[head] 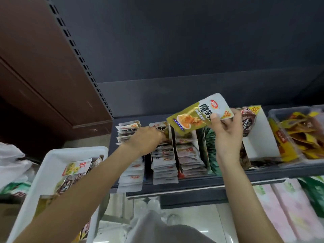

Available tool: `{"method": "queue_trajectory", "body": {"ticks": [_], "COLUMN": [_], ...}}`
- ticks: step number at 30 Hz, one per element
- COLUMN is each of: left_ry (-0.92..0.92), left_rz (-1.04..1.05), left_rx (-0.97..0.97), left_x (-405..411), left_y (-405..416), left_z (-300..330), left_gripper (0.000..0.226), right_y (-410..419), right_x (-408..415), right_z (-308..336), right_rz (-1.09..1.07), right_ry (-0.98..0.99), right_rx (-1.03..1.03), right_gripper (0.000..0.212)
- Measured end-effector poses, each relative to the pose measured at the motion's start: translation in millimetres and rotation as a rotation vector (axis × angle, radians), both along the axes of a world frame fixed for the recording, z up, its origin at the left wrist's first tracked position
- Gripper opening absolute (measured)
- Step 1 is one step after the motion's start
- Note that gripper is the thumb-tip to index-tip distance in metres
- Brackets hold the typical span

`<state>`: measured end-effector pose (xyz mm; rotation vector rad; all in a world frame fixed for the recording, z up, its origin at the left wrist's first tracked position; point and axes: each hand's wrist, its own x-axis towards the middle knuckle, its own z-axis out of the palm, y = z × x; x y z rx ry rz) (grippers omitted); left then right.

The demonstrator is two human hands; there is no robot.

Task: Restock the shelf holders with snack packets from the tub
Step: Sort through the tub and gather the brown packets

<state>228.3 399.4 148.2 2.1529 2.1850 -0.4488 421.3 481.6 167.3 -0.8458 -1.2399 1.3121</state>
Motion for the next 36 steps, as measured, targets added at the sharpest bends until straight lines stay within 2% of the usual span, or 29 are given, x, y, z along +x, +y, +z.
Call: {"method": "queue_trajectory", "body": {"ticks": [2, 6, 10, 13, 17, 19, 23, 25, 28, 30, 33, 36], "left_ry": [-0.021, -0.093, 0.011, -0.008, -0.106, -0.173, -0.306, -0.386, -0.528, -0.589, -0.657, -0.702], "left_rz": [-0.008, 0.096, 0.142, 0.131, 0.171, 0.187, 0.167, 0.191, 0.320, 0.422, 0.618, 0.858], "left_rx": [0.018, 0.120, 0.202, 0.253, 0.340, 0.386, 0.607, 0.805, 1.081, 1.264, 1.423, 1.431], "left_x": [6.9, 12.3, 15.4, 14.3, 6.9, 3.9, 3.0, 2.2, -2.3, -7.2, -20.7, -44.4], "left_y": [-7.2, -20.6, -27.7, -29.1, -37.6, -44.0, -57.7, -68.0, -93.0, -118.7, -168.6, -227.9], "left_z": [-7.6, -11.0, -12.3, -15.4, -22.2, -24.6, -18.8, -16.5, -14.4, -16.2, -26.6, -50.8], "left_gripper": [0.033, 0.034, 0.032, 0.034, 0.033, 0.033, 0.022, 0.018, 0.017, 0.015, 0.008, 0.005], "right_y": [8.5, 21.3, 18.5, 17.9, 21.6, 19.7, 18.2, 10.8, -23.4, -58.1, -111.9, -162.3], "right_x": [-15.4, -53.8, -80.2, -88.6, -89.4, -89.1, -85.1, -76.8, -67.2, -69.5, -87.7, -118.6], "right_z": [0.7, -12.3, -32.8, -41.9, -48.9, -49.1, -37.1, -20.4, 6.5, 19.3, 20.7, 2.2], "right_rz": [0.027, 0.167, 0.355, 0.474, 0.417, 0.447, 0.493, 0.451, 0.352, 0.378, 0.537, 0.750], "right_ry": [-0.096, -0.443, -0.711, -0.882, -1.222, -1.304, -1.241, -1.022, -0.666, -0.509, -0.438, -0.508], "right_rx": [0.089, 0.311, 0.564, 0.636, 0.933, 0.933, 0.763, 0.631, 0.544, 0.463, 0.413, 0.434], "right_gripper": [0.021, 0.013, 0.012, 0.011, 0.013, 0.018, 0.029, 0.031, 0.020, 0.017, 0.018, 0.021]}}
